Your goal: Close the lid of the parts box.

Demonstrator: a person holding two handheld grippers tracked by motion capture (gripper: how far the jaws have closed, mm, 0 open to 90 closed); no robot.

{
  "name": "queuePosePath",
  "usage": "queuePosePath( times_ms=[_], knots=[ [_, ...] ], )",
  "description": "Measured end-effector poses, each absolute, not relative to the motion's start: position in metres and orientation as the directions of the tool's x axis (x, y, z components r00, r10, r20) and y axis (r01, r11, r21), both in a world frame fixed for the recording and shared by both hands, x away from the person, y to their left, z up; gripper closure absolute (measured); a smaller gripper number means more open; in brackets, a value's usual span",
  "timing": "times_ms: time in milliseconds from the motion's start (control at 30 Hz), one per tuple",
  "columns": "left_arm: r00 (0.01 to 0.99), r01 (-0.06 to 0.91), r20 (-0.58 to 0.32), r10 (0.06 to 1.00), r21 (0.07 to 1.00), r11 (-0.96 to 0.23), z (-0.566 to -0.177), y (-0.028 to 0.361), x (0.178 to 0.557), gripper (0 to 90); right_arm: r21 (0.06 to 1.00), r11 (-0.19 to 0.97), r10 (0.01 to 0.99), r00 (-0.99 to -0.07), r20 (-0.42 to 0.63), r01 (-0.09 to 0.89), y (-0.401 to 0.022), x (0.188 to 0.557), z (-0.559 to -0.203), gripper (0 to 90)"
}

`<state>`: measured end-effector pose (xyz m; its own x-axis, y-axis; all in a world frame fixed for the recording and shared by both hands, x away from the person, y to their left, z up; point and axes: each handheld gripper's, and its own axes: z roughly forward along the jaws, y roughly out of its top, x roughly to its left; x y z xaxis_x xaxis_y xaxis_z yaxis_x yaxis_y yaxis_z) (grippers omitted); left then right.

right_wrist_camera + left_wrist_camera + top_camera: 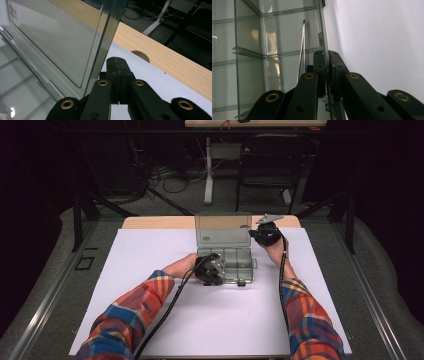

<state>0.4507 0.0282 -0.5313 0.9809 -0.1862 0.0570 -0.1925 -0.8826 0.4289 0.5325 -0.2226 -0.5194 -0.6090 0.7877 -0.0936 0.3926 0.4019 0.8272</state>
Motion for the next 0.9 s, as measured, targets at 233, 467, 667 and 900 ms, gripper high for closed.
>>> queuePosePath(
  times_ms=[233, 467, 667, 900],
  knots=[
    [0.981, -0.192, 0.053, -0.188, 0.432, -0.881, -0.5316, 0.0282, 0.4511, 85.5, 0.836, 0.391, 0.785, -0.613, -0.086, 0.384, -0.2235, 0.5314, -0.5190, 90.0],
    [0.982, -0.187, 0.046, -0.186, 0.431, -0.883, -0.5316, 0.0278, 0.4518, 85.3, 0.844, 0.381, 0.782, -0.619, -0.077, 0.377, -0.2250, 0.5303, -0.5175, 90.0],
    [0.980, -0.200, 0.063, -0.191, 0.414, -0.888, -0.5306, 0.0266, 0.4502, 84.9, 0.850, 0.379, 0.779, -0.622, -0.081, 0.365, -0.2255, 0.5293, -0.5152, 90.0],
    [0.981, -0.192, 0.064, -0.182, 0.413, -0.890, -0.5307, 0.0263, 0.4489, 84.3, 0.854, 0.376, 0.778, -0.624, -0.081, 0.359, -0.2268, 0.5272, -0.5135, 90.0]
  ],
)
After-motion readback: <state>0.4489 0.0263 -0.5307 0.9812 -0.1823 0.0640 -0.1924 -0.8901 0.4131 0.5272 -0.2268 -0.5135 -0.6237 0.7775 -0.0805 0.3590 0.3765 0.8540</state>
